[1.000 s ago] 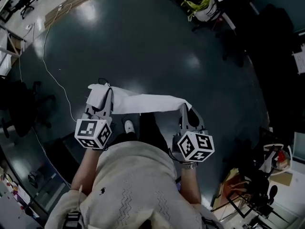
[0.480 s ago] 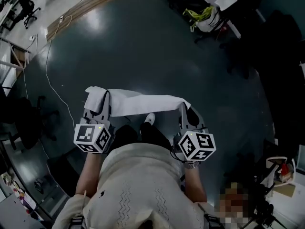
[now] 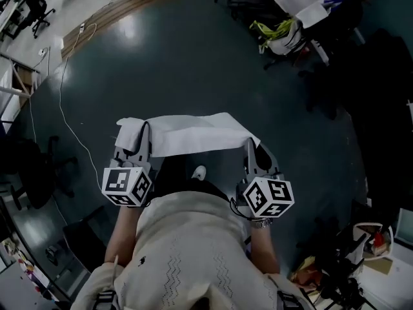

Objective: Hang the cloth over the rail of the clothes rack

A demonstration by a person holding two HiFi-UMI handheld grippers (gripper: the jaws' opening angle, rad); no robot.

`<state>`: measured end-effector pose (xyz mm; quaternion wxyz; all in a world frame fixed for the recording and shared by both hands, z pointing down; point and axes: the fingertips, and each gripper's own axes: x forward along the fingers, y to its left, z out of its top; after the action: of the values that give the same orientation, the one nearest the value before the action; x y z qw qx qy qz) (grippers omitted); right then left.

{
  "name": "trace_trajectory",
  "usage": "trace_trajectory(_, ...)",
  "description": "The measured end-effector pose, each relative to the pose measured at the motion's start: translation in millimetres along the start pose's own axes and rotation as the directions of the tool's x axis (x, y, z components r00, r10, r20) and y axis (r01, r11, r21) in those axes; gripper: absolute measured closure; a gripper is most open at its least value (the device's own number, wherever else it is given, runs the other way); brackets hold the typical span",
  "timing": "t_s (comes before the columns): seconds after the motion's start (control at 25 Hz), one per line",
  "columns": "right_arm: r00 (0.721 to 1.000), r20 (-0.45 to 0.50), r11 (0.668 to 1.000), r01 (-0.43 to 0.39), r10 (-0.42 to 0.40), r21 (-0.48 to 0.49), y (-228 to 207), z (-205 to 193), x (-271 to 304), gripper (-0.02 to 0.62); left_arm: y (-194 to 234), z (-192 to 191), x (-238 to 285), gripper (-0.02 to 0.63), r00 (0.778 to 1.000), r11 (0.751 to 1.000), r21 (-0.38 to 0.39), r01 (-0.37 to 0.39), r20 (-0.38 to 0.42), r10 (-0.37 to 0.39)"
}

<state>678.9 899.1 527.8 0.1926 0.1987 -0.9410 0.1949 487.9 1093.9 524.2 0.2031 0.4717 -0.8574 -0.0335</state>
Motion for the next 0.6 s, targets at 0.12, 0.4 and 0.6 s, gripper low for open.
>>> trace_trajectory(0.12,0.999,-0.013,0.999,0.041,-0.041,0.002,-14.4,13.2,34.8,0.574,12.4,6.8,49.7,0.591,0.999,1.000,-0.003,0.028,-0.018,-0.028)
trace_trajectory(0.4,0.989,0.025,0.990,0.142,-0.143,0.019,-20.1,82.5,121.6,0.574,46.3,69.6,163.2,0.591,0.991,0.990,0.026,0.136,-0.016,-0.135)
trace_trajectory(0.6,0.974,0.063,0.975,0.211,-0.216,0.070,-18.6,118.5,175.3,0.574,76.5,114.9,228.5,0.591,0.977,0.975,0.066,0.213,-0.021,-0.212)
